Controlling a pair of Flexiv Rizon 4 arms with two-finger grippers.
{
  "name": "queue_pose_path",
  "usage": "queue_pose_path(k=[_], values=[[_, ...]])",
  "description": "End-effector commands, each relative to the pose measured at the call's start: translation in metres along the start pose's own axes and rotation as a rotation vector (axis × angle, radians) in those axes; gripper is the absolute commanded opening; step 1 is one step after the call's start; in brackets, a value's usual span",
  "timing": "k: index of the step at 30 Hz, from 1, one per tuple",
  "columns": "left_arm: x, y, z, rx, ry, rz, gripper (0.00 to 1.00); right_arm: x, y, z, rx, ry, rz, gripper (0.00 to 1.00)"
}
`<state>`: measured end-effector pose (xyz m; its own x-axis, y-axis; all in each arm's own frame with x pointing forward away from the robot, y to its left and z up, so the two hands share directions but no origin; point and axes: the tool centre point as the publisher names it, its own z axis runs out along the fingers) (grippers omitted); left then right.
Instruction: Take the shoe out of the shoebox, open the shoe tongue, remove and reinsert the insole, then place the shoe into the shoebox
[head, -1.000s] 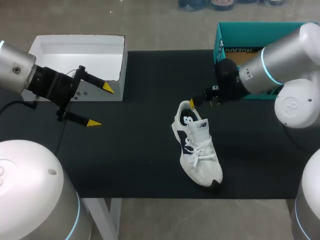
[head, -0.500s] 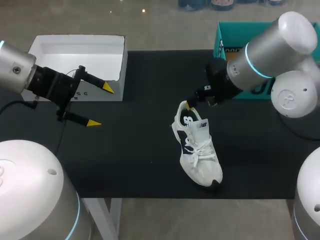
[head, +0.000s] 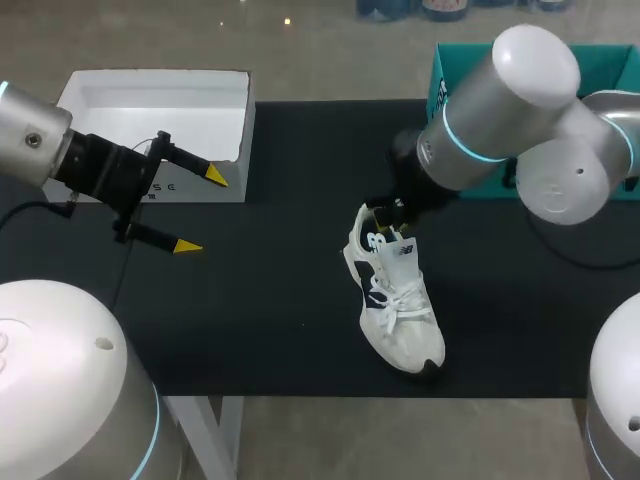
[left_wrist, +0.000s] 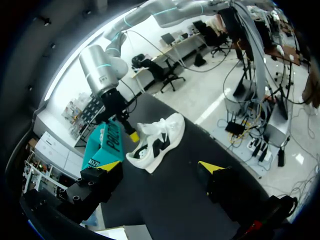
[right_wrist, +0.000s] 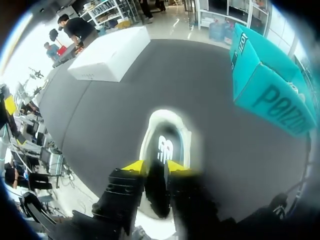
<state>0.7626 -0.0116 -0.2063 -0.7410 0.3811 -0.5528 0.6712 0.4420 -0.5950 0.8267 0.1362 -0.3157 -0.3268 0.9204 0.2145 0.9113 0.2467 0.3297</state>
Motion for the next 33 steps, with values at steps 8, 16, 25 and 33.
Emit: queue_pose_path(k=[8, 16, 25, 33], values=[[0.000, -0.001, 0.000, -0.003, 0.003, -0.001, 1.00, -0.009, -0.003, 0.046, -0.010, -0.100, 0.025, 0.00], [0.000, -0.001, 0.000, -0.003, 0.003, -0.001, 1.00, -0.014, -0.005, 0.064, -0.019, -0.144, 0.025, 0.00], [0.000, -0.001, 0.000, -0.003, 0.003, -0.001, 1.00, -0.020, -0.018, 0.092, 0.005, -0.156, 0.039, 0.00], [0.000, -0.001, 0.000, -0.003, 0.003, -0.001, 1.00, -0.024, -0.024, 0.095, 0.027, -0.143, 0.061, 0.00]])
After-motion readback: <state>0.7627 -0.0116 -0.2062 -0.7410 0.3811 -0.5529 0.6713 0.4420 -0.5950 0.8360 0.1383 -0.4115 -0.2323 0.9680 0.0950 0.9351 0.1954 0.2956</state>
